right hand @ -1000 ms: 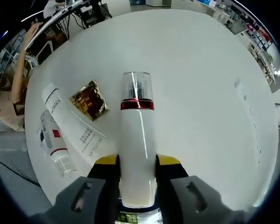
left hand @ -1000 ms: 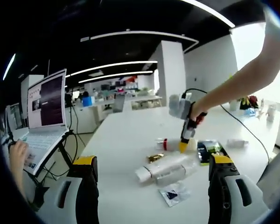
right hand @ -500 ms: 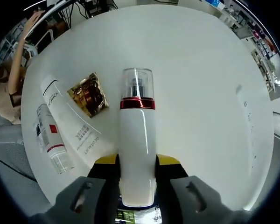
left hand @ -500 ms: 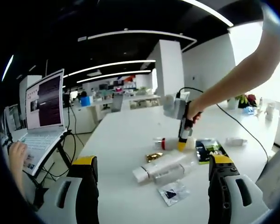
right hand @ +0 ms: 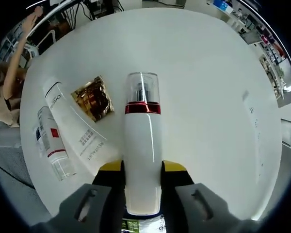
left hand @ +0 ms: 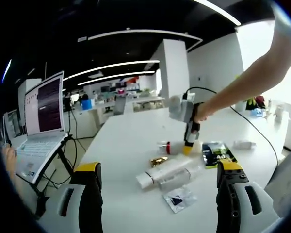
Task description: Arrange the skincare products in the storage area until every visible bottle or jar stands upright without overlapping.
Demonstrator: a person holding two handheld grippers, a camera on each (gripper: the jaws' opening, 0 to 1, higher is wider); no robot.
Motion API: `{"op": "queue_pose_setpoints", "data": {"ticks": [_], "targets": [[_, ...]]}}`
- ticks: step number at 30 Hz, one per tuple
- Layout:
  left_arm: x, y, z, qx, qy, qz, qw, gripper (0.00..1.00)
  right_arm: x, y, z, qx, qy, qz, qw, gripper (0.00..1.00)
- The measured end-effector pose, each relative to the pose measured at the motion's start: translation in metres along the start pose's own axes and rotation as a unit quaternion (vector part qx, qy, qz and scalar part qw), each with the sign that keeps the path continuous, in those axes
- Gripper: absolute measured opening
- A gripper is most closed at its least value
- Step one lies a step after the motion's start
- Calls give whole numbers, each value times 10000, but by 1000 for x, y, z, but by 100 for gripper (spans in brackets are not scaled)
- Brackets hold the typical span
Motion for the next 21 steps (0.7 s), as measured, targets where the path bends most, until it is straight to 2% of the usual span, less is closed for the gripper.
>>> {"op": "queue_pose_setpoints", "data": {"ticks": [5,10,16,21], "targets": [[3,-2,1,112,95,9,9999,97,-3,5,4,52,-136,-64,9999,25],[8,0,1,196,271,81,9994,97,-9,6,11,631,-548,-320,9960,25],[12,1,-6,70,556,127,9983,97,-11,16,19,1342,-1062,-434,9843,25],[18,-2,-16,-48,929,166,9955,97,-12,27,19,2052,-1405,-567,9669,25]]}}
Point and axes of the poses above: the point that each gripper's makers call its tool centre point, and the gripper's own axes: x roughly forward along the fingers, z roughly to its left, y roughly out of its underside, the point moved 1 cm from there along -x, roughly backward along the fingers, and after that the axes turned 11 degrees about x, right-handed, at the moved point
